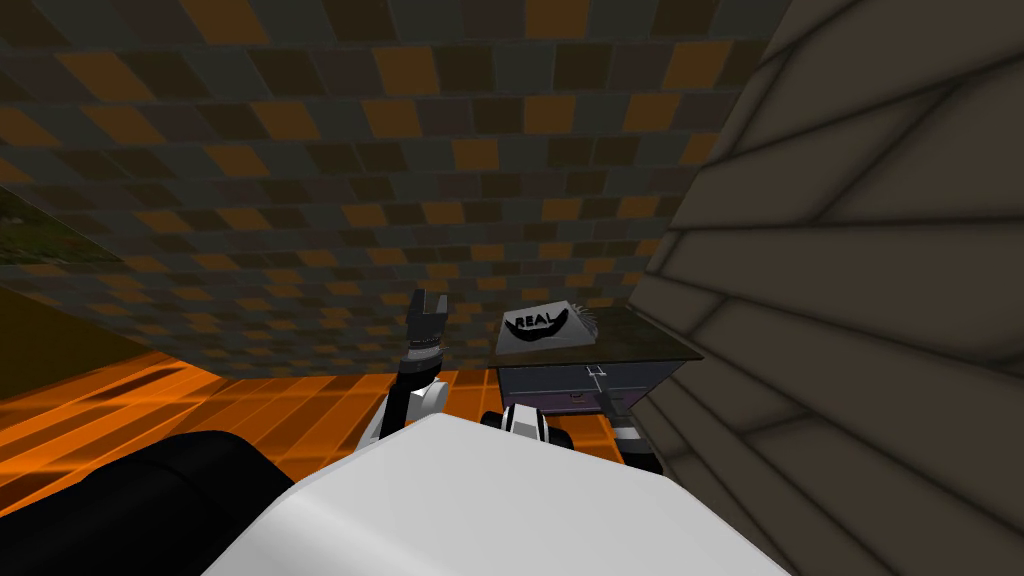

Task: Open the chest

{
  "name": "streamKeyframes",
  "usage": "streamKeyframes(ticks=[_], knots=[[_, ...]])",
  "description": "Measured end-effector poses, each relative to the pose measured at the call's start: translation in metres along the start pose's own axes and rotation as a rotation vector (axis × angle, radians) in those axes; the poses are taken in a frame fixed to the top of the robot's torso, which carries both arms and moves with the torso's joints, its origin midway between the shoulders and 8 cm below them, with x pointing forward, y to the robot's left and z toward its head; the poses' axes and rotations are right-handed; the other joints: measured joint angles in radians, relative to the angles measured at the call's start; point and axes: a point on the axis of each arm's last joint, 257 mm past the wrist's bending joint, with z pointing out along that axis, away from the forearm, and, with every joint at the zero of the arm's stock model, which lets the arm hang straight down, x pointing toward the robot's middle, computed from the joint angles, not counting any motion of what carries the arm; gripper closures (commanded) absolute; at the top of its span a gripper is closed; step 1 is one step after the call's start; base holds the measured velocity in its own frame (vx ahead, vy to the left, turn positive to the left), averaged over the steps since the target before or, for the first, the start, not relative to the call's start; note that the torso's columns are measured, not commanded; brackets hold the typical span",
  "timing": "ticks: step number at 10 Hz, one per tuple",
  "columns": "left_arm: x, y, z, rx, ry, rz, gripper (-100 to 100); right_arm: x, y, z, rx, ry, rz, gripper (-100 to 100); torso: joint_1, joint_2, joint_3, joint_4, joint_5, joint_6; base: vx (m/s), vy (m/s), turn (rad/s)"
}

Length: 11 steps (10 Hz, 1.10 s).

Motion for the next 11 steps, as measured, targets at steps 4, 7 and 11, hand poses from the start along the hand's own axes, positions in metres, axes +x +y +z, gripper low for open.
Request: streamKeyframes(ticks=[4, 7, 11], knots=[[0.000, 0.000, 0.000, 0.000, 0.000, 0.000, 0, 0.008, -0.005, 0.005, 0.001, -0.012, -0.001, 100, 0.000, 0.006, 0.004, 0.002, 0.001, 0.003, -0.163, 0.013, -0.032], [0.000, 0.000, 0.000, 0.000, 0.000, 0.000, 0, 0.018, -0.006, 0.005, -0.016, -0.014, 0.003, 100, 0.003, 0.000, 0.000, 0.003, 0.003, 0.001, -0.146, 0.002, -0.034], [0.000, 0.000, 0.000, 0.000, 0.000, 0.000, 0, 0.019, -0.009, 0.004, -0.012, -0.029, 0.006, -100, 0.002, 0.005, 0.003, 0.004, 0.004, 0.002, -0.171, -0.009, -0.026]])
